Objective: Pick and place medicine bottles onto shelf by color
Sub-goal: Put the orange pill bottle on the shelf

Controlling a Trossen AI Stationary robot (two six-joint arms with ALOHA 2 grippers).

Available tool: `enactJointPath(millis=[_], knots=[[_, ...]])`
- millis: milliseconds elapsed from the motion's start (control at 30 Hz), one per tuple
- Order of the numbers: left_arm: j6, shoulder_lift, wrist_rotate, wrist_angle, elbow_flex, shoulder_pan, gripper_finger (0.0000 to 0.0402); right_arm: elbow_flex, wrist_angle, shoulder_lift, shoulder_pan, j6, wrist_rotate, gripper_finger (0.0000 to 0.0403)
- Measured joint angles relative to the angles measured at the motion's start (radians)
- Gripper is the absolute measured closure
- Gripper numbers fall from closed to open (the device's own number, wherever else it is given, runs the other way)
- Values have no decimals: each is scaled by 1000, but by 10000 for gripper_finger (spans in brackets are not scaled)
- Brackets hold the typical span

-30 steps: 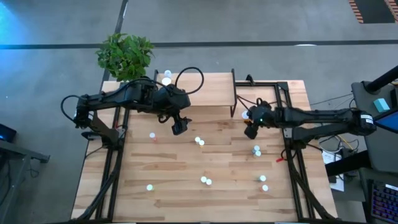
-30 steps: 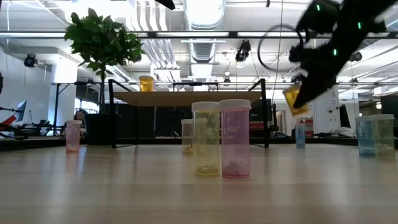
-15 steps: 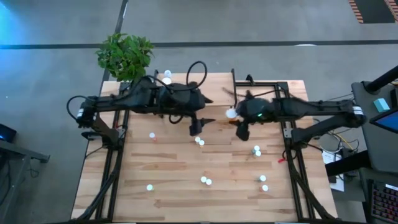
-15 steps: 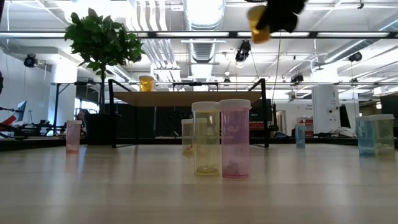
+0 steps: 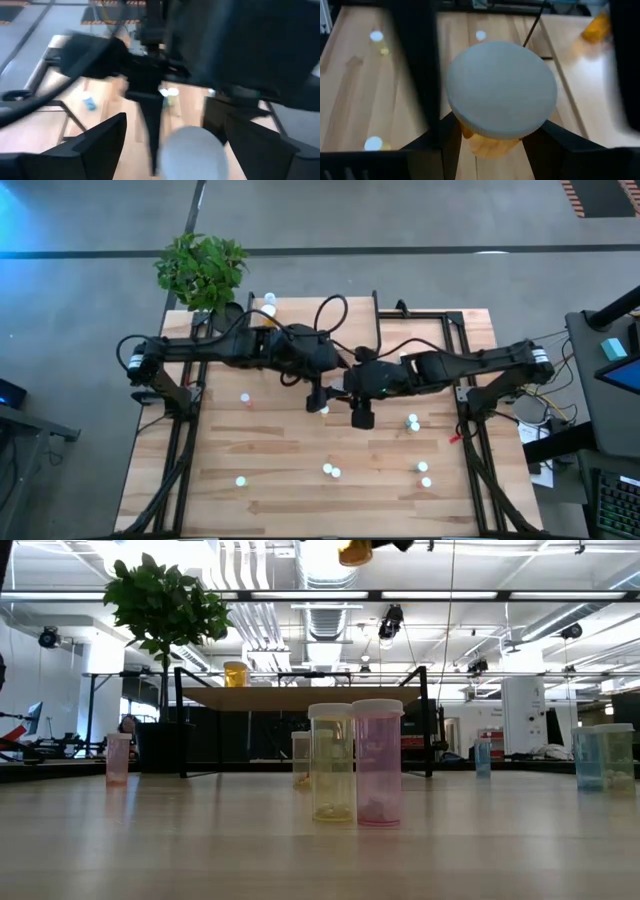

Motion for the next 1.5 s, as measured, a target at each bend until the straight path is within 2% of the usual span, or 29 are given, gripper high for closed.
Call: enactJointPath(millis=[133, 267, 433, 567, 1100, 1233, 1500], knots=[[0, -5, 0, -6, -1, -5, 84, 0, -12, -22, -7, -3, 2, 234], [8, -7, -95, -6, -1, -8, 84, -1, -41, -51, -18, -2, 6, 234], [12, 4, -103, 5, -2, -8, 84, -1, -36, -65, -20, -6, 6, 234], [6, 4, -158, 28, -2, -9, 89, -2, -41, -58, -23, -8, 8, 234], [33, 4, -163, 30, 3, -13, 206, -2, -44, -72, -59, -45, 24, 234], [32, 4, -162, 30, 3, -8, 220, -2, -44, -72, -62, -54, 26, 219], [28, 1, -168, 31, 5, 2, 215, -2, -62, -72, -62, -28, 34, 170]])
